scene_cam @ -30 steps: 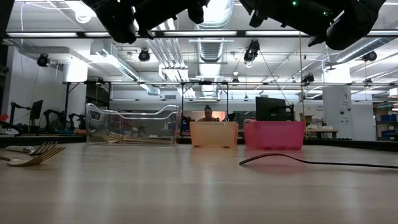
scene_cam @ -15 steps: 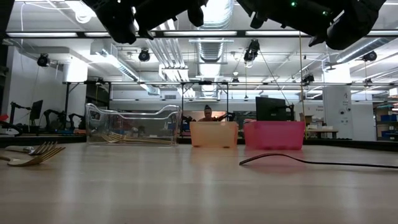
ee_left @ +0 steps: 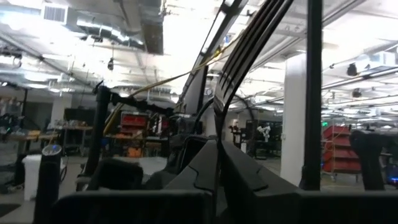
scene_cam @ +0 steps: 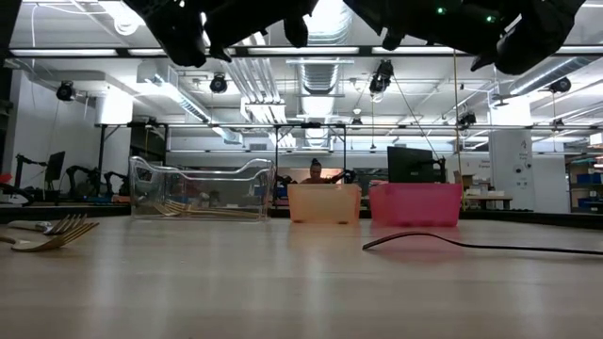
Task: Sort silverware by color (type)
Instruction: Put the black fork into the orange bin
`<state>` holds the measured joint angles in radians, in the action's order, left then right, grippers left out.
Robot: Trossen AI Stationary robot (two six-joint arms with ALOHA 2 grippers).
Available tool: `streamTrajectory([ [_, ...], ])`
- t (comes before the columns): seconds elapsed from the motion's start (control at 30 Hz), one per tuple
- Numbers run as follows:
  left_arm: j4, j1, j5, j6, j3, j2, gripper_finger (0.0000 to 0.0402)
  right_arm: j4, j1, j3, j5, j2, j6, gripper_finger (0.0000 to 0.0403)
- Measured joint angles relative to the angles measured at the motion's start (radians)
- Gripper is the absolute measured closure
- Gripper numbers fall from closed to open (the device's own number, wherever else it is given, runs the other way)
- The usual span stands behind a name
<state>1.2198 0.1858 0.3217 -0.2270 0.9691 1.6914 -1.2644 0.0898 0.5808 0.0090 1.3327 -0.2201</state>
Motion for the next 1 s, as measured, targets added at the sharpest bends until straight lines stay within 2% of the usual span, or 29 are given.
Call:
streamTrajectory([
  [0.2, -0.085, 0.033, 0.0, -0.016, -0.001, -0.028, 0.0401, 0.1, 0.0, 0.0, 0.145, -0.039, -0.017, 0.0286],
  [0.3, -0.181, 0.069, 0.003, -0.04, -0.001, -0.062, 0.0401, 0.182, 0.0, 0.0, 0.201, -0.083, -0.019, 0.0266],
  [0.6, -0.528, 0.226, -0.001, -0.045, 0.021, -0.125, 0.0402, 0.443, 0.0, 0.0, 0.38, -0.225, -0.025, 0.0241],
  [0.73, -0.797, 0.28, -0.05, -0.039, 0.112, -0.105, 0.0402, 0.5, 0.002, 0.0, 0.403, -0.259, -0.016, 0.0241],
  [0.87, -1.076, 0.32, -0.053, 0.011, 0.253, -0.041, 0.0402, 0.527, 0.002, 0.0, 0.443, -0.269, -0.028, 0.0241],
  [1.0, -1.238, 0.346, -0.052, 0.05, 0.395, 0.037, 0.0402, 0.533, 0.002, 0.0, 0.471, -0.269, -0.041, 0.0241],
])
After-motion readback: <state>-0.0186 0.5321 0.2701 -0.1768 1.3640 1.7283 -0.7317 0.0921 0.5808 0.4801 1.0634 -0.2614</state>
